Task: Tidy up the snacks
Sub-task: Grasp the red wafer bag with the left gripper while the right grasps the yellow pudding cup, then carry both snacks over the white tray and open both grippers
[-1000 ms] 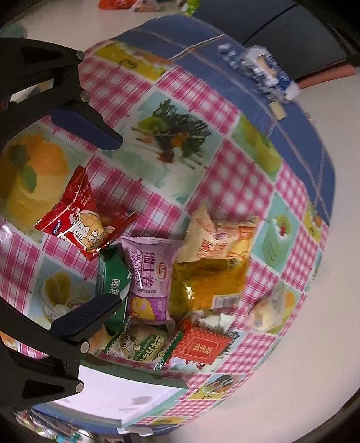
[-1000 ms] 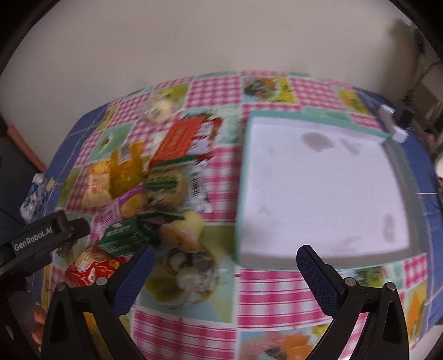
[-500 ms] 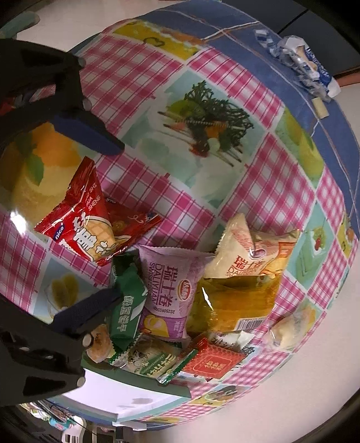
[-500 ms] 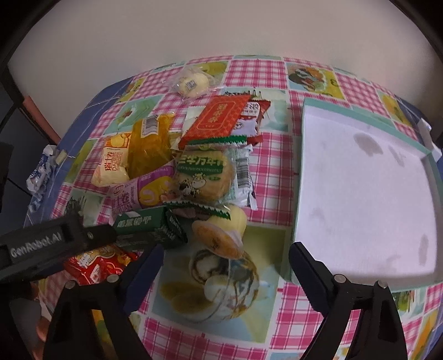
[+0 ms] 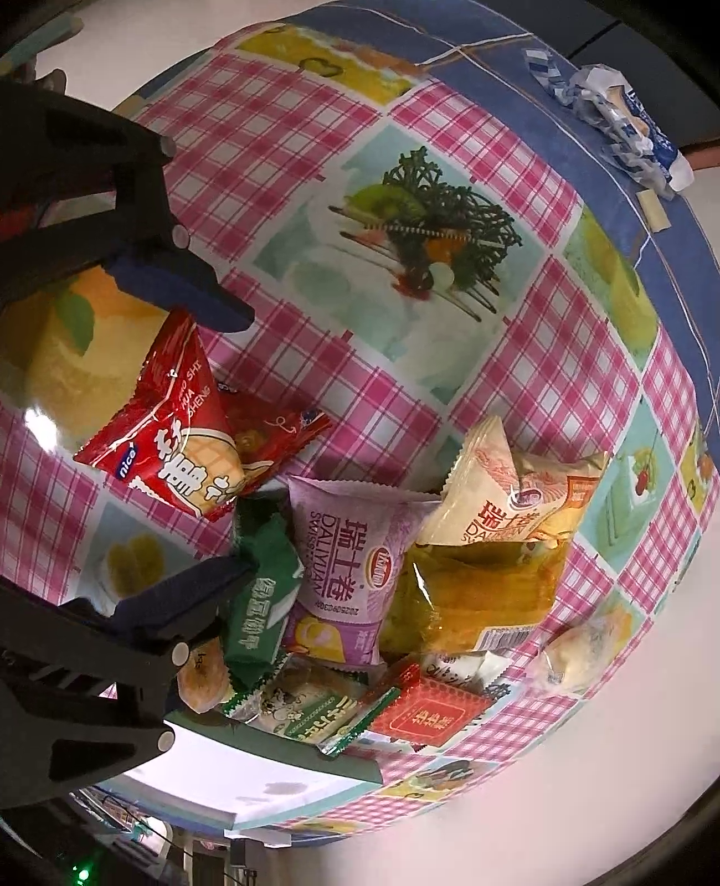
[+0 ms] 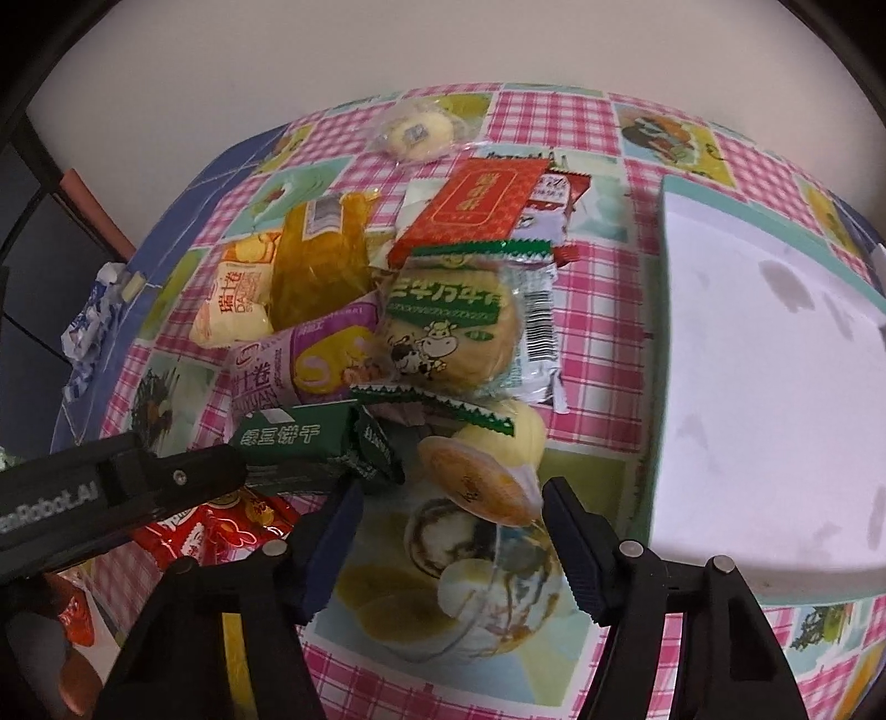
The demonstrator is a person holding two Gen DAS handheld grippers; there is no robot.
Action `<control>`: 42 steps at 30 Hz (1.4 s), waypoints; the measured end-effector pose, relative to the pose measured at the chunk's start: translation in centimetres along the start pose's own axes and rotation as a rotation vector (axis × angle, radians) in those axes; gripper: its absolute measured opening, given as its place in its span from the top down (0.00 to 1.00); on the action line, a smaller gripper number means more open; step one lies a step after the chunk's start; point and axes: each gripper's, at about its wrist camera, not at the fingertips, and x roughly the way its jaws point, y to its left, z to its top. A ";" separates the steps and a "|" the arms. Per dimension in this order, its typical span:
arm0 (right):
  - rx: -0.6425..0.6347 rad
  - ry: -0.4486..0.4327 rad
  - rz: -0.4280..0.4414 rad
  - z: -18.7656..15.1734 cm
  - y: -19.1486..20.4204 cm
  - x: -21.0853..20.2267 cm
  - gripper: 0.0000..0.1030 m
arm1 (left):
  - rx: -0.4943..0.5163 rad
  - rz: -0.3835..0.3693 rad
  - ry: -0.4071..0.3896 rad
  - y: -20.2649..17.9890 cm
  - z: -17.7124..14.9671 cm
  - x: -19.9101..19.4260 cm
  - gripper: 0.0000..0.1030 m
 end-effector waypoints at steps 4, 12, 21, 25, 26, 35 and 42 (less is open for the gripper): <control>-0.015 0.006 -0.005 0.1 0.3 0.7 0.39 | -0.013 -0.009 0.010 0.5 -0.1 0.1 0.18; 0.000 -0.012 -0.007 0.2 0.0 0.7 0.56 | -0.031 -0.030 0.031 1.1 -0.5 0.5 0.18; 0.003 -0.002 -0.047 -0.8 -0.6 0.1 0.56 | -0.032 -0.040 0.042 2.2 -1.7 1.0 0.19; 0.010 0.010 -0.065 -1.4 -0.9 -0.2 0.56 | -0.024 -0.035 0.057 2.8 -2.2 1.4 0.40; 0.013 0.013 -0.068 -1.6 -1.1 -0.3 0.56 | -0.023 -0.036 0.058 2.8 -2.4 1.5 0.41; 0.043 0.033 -0.065 -2.6 -1.8 -1.0 0.56 | -0.007 -0.047 0.035 2.0 -2.5 0.7 0.43; 0.064 -0.010 -0.046 -2.8 -2.5 -2.8 0.57 | -0.005 -0.046 -0.023 2.0 -2.6 -1.2 0.43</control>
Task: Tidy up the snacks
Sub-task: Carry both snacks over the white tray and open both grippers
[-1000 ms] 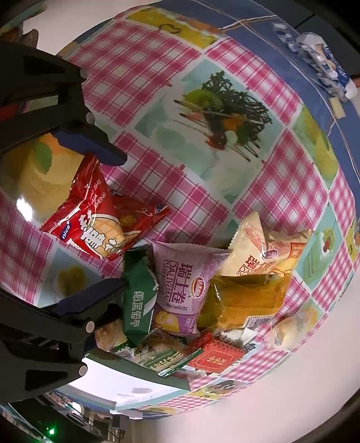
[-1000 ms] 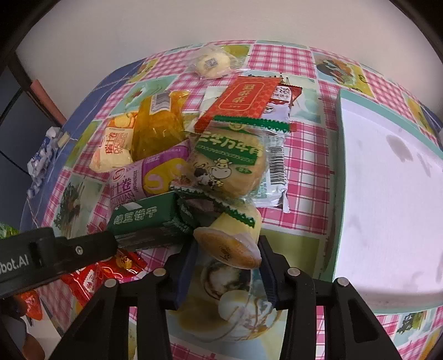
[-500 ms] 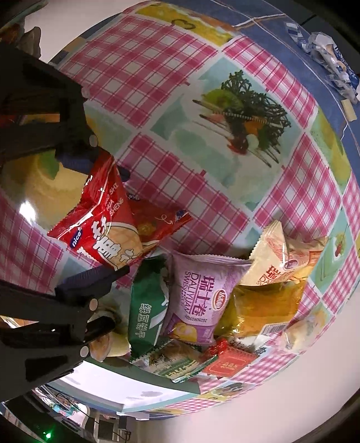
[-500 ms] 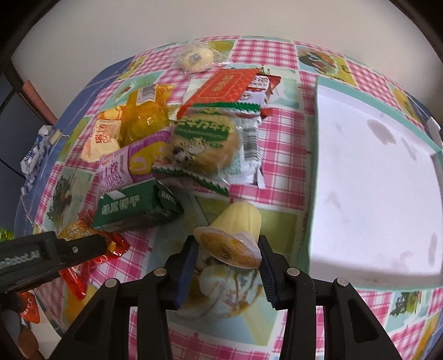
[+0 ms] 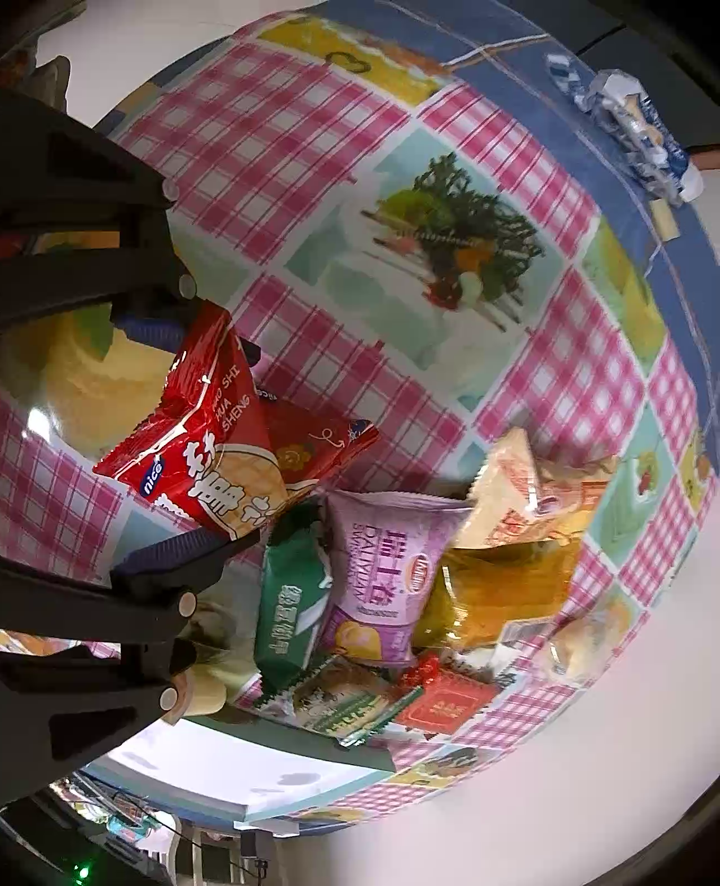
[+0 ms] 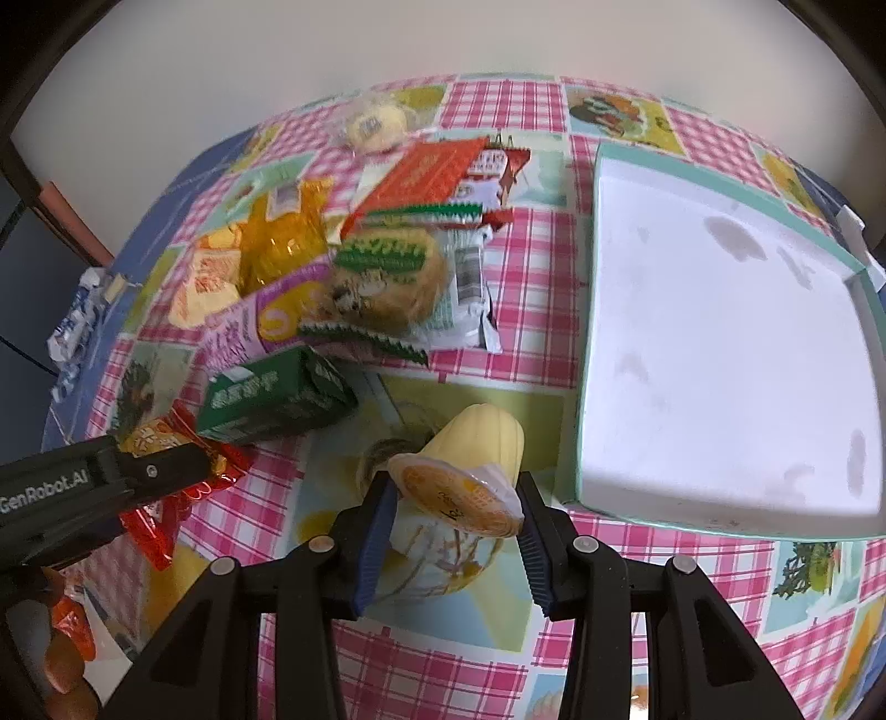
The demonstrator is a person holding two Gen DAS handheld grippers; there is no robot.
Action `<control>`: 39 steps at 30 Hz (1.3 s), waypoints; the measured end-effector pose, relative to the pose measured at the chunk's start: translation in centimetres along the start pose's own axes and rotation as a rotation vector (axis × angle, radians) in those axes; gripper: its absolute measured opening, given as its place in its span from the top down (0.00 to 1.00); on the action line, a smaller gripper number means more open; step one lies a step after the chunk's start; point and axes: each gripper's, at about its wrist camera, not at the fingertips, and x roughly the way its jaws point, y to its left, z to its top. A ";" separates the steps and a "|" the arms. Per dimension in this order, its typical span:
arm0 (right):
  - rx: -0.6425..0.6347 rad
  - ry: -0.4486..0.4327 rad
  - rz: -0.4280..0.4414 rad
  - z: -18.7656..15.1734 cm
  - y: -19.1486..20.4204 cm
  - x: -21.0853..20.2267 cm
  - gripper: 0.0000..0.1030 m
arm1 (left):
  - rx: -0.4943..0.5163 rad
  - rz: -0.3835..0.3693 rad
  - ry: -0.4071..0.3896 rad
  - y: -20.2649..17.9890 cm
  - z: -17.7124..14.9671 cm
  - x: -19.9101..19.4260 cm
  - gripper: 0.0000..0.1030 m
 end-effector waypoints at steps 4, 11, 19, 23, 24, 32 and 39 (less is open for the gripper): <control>0.021 -0.049 0.012 0.6 -0.1 -1.1 0.57 | 0.003 -0.015 -0.068 -0.2 0.3 -1.8 0.43; 0.084 -0.116 -0.014 1.3 -1.5 -2.5 0.57 | 0.031 -0.058 -0.157 -1.0 0.2 -4.3 0.43; 0.202 -0.219 -0.141 2.4 -5.0 -4.7 0.57 | 0.189 -0.086 -0.205 -6.5 -0.7 -5.0 0.43; 0.289 -0.232 -0.248 2.7 -8.0 -4.9 0.56 | 0.345 -0.117 -0.216 -11.8 -2.0 -4.7 0.43; 0.315 -0.226 -0.262 2.8 -8.9 -4.8 0.56 | 0.370 -0.124 -0.216 -12.7 -2.3 -4.6 0.43; 0.496 -0.196 -0.327 2.5 -14.1 -4.3 0.56 | 0.529 -0.152 -0.202 -19.7 -4.2 -2.9 0.43; 0.602 -0.173 -0.357 2.4 -18.0 -3.5 0.56 | 0.601 -0.151 -0.173 -23.9 -4.9 0.1 0.43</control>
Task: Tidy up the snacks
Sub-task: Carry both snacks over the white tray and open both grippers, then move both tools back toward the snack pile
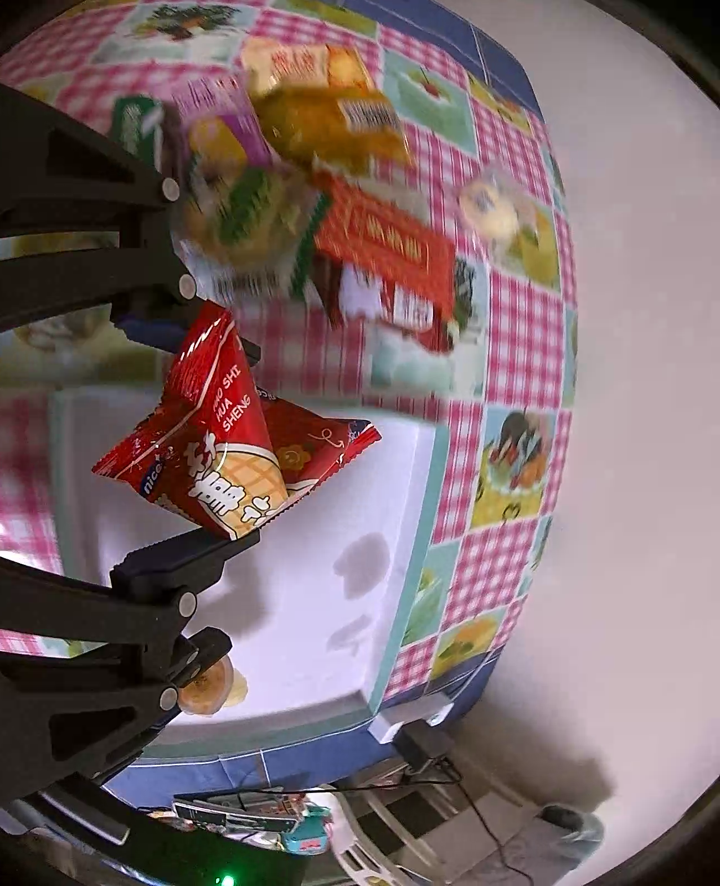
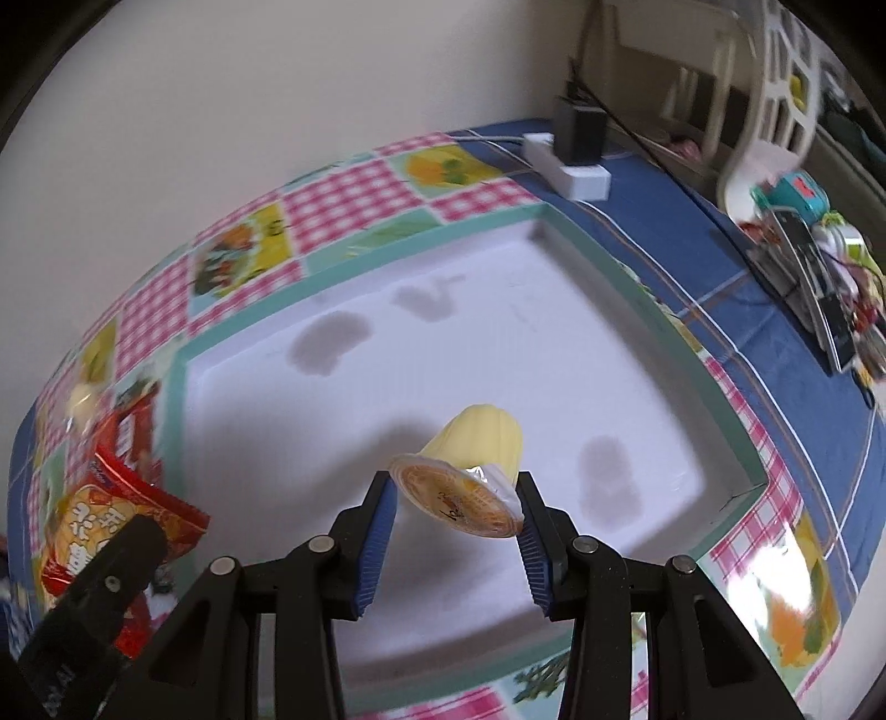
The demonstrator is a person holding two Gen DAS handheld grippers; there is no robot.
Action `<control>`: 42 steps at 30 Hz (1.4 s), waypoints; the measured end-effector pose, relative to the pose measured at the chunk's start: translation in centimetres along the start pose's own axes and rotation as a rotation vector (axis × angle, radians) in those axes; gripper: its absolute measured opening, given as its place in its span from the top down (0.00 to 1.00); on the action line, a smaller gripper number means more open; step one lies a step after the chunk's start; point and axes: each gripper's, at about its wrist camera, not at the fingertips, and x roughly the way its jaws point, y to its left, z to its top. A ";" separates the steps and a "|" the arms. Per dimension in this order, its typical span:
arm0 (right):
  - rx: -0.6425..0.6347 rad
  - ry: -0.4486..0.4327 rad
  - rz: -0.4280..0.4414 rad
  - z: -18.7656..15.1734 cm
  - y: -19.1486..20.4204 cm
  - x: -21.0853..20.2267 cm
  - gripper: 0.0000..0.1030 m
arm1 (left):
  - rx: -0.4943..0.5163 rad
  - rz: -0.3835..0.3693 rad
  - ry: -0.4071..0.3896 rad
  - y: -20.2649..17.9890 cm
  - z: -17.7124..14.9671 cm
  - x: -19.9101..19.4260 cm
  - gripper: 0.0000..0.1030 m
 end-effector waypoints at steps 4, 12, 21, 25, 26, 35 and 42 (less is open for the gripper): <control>0.027 0.002 -0.018 0.8 -0.8 0.9 0.56 | 0.014 -0.008 0.009 -1.4 0.8 1.7 0.42; 0.051 -0.012 -0.052 2.3 -1.2 1.9 0.56 | 0.010 -0.025 0.028 -2.5 1.8 4.4 0.42; 0.018 -0.005 -0.055 2.3 -0.7 2.2 0.54 | -0.022 -0.041 0.026 -1.7 2.3 3.8 0.29; -0.011 -0.018 -0.040 2.2 -0.4 1.8 0.43 | -0.003 -0.035 -0.011 -1.8 2.4 2.4 0.25; -0.018 -0.025 -0.037 2.2 -0.3 1.7 0.39 | 0.002 -0.033 -0.017 -1.8 2.4 2.2 0.19; -0.072 -0.013 -0.004 1.0 0.0 1.1 0.23 | -0.001 0.029 -0.028 -0.2 1.7 1.4 0.17; -0.076 -0.023 0.019 0.2 0.1 -0.2 0.14 | -0.014 0.085 -0.031 1.2 0.7 -0.1 0.11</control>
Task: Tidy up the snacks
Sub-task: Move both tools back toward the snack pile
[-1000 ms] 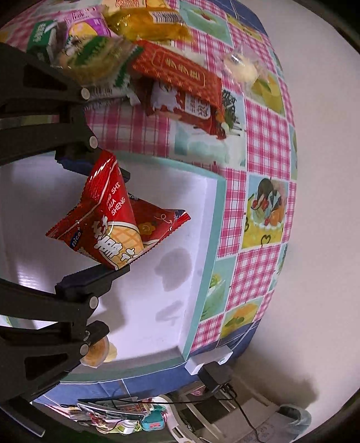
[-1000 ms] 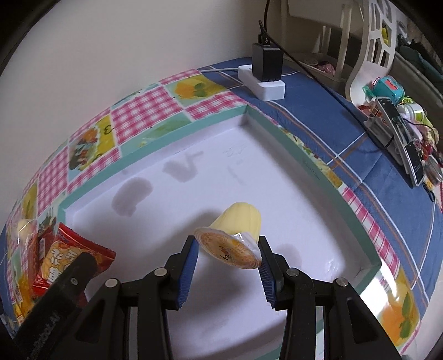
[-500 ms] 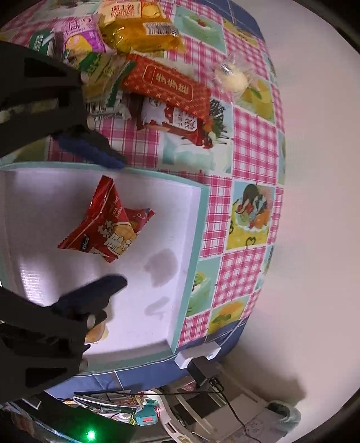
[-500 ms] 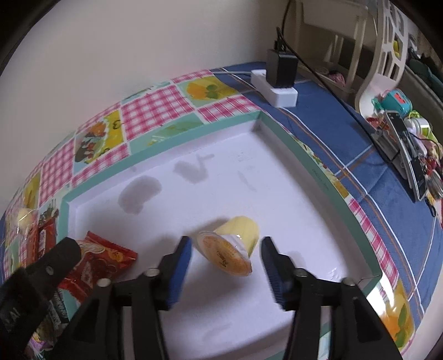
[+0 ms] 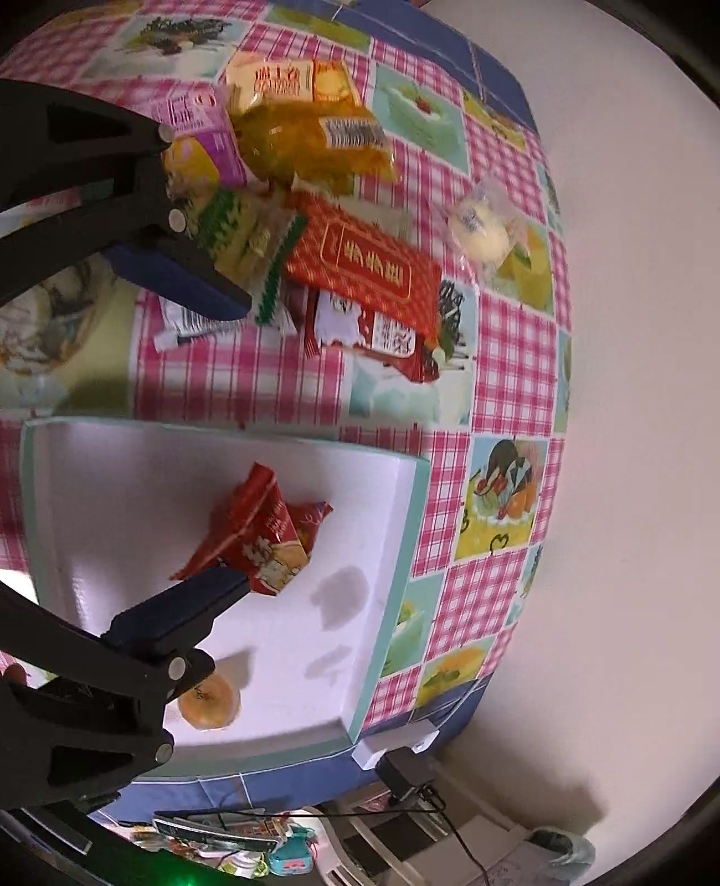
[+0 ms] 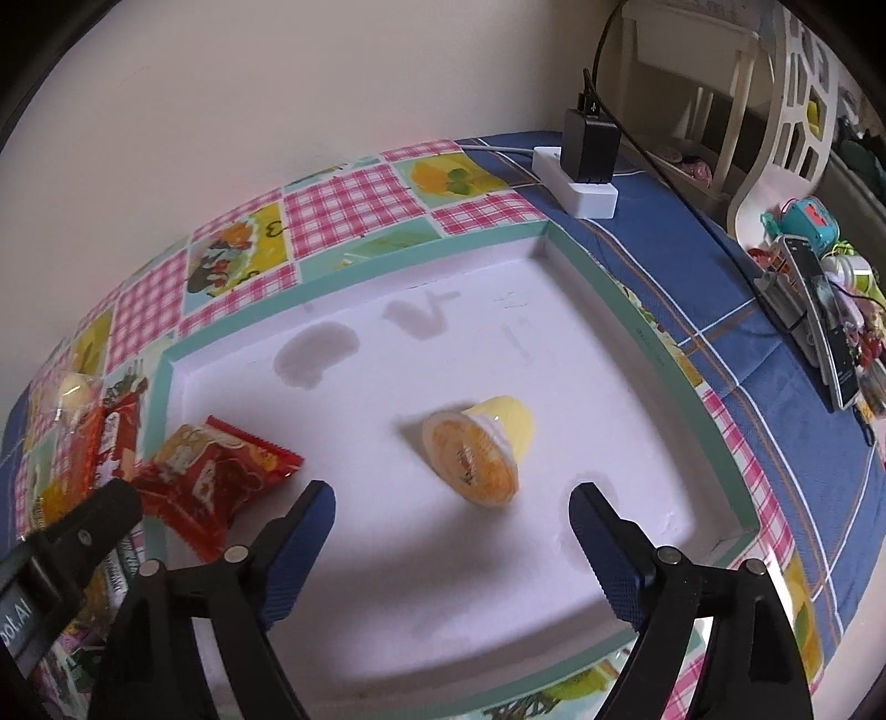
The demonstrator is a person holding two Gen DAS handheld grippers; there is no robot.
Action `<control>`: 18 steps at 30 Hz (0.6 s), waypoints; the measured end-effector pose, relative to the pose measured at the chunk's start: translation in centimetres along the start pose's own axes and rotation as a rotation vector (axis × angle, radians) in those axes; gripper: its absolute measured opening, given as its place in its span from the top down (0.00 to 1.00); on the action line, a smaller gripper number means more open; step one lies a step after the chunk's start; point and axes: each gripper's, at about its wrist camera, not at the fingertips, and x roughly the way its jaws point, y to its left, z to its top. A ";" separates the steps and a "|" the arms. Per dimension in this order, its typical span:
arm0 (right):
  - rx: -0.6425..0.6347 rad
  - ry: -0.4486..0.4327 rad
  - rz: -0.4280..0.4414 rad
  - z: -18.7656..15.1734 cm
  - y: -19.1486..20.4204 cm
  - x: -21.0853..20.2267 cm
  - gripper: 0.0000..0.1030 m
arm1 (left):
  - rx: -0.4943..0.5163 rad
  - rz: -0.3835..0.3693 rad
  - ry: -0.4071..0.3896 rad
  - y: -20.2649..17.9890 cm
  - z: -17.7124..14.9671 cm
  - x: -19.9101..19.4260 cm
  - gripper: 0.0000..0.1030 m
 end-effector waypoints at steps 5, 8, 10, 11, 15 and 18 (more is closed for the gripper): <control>-0.011 -0.011 0.003 -0.7 0.5 -1.2 0.13 | 0.039 0.070 -0.015 0.6 -0.6 -1.1 0.11; -0.010 -0.015 0.017 -1.1 0.8 -1.8 0.00 | -0.002 0.090 0.000 2.3 -0.7 -1.6 0.11; -0.010 -0.010 0.031 -1.3 1.0 -2.2 0.00 | -0.061 0.077 -0.012 3.9 -0.5 -2.5 0.11; -0.014 -0.009 0.033 -1.5 1.2 -2.3 0.00 | -0.085 0.074 -0.017 4.6 -0.5 -3.0 0.10; -0.047 -0.016 0.043 -2.2 2.2 -3.3 0.00 | -0.166 0.175 0.018 7.5 -1.1 -3.8 0.10; -0.078 -0.025 0.060 -2.8 3.3 -4.1 0.00 | -0.228 0.242 0.076 9.8 -2.0 -3.6 0.10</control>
